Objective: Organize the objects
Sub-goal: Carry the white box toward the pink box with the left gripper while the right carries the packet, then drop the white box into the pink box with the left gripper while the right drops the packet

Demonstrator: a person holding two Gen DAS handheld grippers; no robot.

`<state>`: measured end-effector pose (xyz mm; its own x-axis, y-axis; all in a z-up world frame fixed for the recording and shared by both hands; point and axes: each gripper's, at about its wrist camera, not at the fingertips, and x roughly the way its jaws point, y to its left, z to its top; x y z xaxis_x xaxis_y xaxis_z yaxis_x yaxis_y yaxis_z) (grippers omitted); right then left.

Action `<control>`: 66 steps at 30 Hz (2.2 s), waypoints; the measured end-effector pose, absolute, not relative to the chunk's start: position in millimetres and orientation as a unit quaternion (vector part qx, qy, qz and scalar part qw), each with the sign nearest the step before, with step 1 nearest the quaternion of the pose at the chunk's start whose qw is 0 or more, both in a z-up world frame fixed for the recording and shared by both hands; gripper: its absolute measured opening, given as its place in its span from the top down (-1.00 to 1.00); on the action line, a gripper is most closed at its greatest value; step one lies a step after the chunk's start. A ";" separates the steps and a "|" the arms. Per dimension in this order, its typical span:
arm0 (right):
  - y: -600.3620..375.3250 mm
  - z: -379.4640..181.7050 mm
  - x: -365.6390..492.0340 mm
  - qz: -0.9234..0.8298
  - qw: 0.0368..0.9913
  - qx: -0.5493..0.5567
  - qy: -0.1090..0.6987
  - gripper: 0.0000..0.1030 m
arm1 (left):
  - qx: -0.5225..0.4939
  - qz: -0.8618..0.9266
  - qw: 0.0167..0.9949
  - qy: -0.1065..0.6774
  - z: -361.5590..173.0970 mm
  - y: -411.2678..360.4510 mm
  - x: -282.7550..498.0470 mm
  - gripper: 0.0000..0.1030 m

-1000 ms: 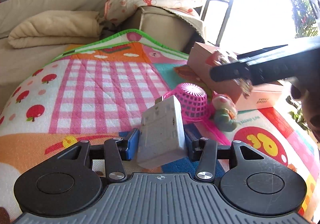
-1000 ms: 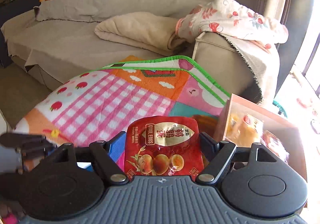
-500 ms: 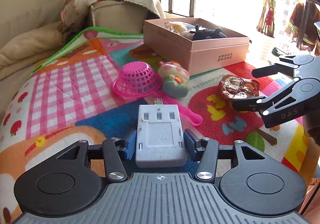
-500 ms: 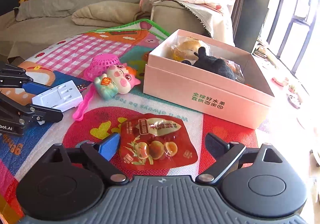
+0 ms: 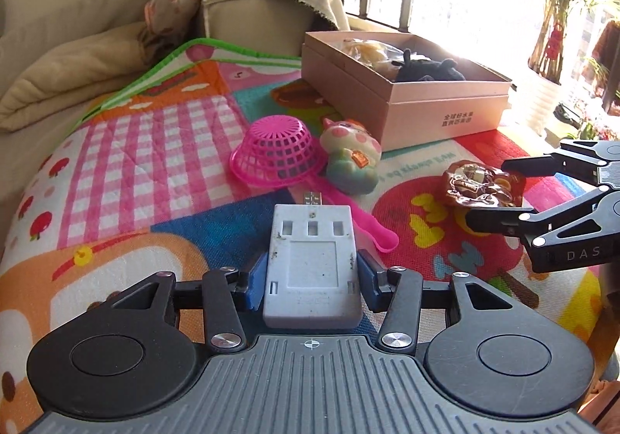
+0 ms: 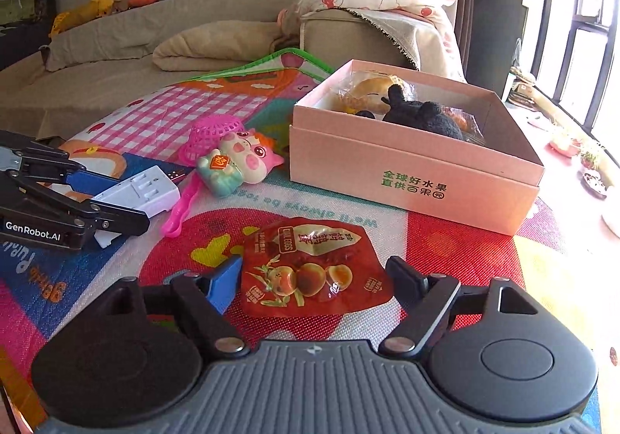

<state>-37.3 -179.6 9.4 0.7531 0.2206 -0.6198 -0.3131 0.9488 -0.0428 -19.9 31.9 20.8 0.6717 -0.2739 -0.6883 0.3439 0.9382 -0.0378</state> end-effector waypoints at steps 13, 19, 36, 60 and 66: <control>-227.3 41.8 -67.2 0.102 0.959 -0.041 0.260 -0.26 | 0.038 -0.217 0.927 0.304 90.1 2.0 -0.3 -0.02; -234.9 30.6 -72.8 0.110 0.950 -0.045 0.288 -0.46 | 0.040 -0.226 0.932 0.280 104.1 -22.4 20.3 -0.02; -216.6 4.4 -48.7 0.147 0.922 -0.052 0.354 -0.55 | 0.032 -0.238 0.917 0.319 66.9 -7.8 -6.3 -0.02; -238.6 34.8 -43.4 0.074 0.945 -0.046 0.316 -0.51 | -0.066 -0.251 0.931 0.258 85.4 -116.8 161.7 0.00; -246.9 48.4 -34.9 0.064 0.951 -0.024 0.301 -0.51 | -0.056 -0.264 0.934 0.236 88.7 -67.2 101.9 -0.01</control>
